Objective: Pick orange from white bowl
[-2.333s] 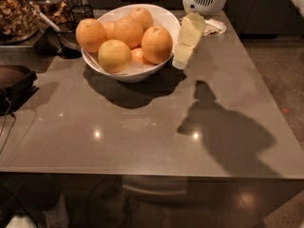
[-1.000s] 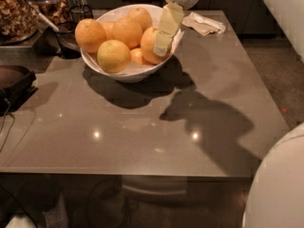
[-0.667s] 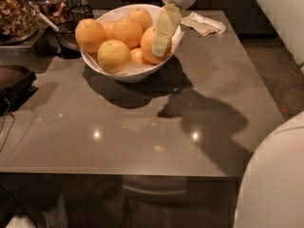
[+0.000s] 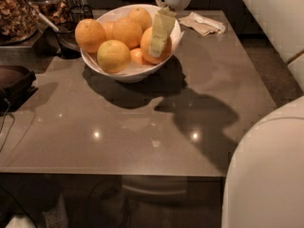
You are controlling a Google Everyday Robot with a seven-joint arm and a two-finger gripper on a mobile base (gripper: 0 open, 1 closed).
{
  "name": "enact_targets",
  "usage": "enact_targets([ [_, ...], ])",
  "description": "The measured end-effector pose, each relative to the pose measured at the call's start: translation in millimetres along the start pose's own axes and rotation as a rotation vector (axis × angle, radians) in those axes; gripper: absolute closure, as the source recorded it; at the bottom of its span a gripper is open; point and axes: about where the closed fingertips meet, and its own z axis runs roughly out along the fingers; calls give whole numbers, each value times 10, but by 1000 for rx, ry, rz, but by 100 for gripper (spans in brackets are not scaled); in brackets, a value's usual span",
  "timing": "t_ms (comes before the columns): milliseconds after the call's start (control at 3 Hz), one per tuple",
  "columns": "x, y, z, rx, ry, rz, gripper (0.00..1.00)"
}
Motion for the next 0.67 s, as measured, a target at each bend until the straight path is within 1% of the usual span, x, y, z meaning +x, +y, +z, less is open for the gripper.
enact_targets([
  [667, -39, 13, 102, -23, 16, 2, 21],
])
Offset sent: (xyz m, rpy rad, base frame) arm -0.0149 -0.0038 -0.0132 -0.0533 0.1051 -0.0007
